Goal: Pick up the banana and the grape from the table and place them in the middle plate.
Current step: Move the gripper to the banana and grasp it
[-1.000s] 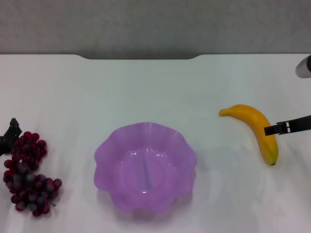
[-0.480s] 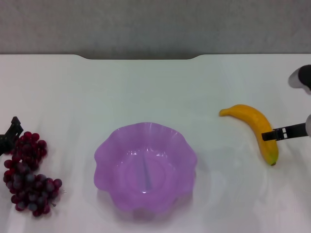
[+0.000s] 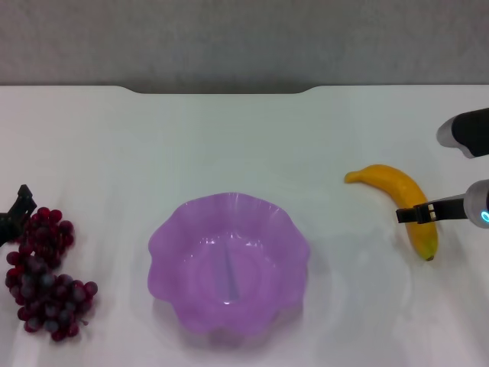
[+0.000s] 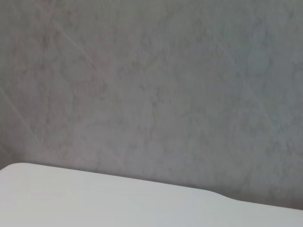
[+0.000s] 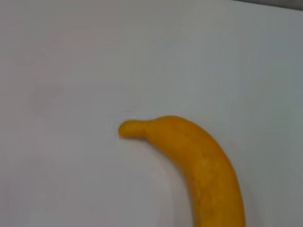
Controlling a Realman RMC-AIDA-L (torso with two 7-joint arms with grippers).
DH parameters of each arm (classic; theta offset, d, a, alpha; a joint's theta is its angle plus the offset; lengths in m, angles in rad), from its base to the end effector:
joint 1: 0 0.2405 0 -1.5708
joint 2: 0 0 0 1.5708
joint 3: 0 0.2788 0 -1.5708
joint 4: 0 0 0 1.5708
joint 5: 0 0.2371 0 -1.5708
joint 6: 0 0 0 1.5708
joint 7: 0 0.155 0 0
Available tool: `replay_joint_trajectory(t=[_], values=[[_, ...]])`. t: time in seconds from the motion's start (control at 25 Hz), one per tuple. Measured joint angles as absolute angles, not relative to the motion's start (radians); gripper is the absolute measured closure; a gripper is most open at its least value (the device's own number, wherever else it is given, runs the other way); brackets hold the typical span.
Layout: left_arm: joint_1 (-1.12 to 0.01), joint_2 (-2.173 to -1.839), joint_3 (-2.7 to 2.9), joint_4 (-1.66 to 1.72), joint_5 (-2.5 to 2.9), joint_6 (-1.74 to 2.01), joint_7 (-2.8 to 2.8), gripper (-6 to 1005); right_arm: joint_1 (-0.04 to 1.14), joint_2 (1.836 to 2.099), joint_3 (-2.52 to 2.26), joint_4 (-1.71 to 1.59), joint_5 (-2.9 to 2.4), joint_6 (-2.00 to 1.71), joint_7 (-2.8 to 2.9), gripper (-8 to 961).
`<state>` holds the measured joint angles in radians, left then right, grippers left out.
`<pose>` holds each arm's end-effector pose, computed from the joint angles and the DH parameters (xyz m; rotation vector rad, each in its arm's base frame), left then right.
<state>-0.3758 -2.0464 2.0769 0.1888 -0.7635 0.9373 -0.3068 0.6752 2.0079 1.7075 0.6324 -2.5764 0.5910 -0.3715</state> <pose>-0.4212 0.3526 -0.0249 -1.4391 -0.8766 -0.6182 0.3269 0.4696 -0.0428 -1.9907 1.1364 -0.1829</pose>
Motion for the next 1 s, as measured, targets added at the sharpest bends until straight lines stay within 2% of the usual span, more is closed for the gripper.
replay_joint_trajectory(t=[1.0], values=[[-0.38,-2.047,2.077,0.192,-0.764,0.925,-0.306,112,0.68,2.011,1.574,0.538,-2.495,0.455,-0.366,64]])
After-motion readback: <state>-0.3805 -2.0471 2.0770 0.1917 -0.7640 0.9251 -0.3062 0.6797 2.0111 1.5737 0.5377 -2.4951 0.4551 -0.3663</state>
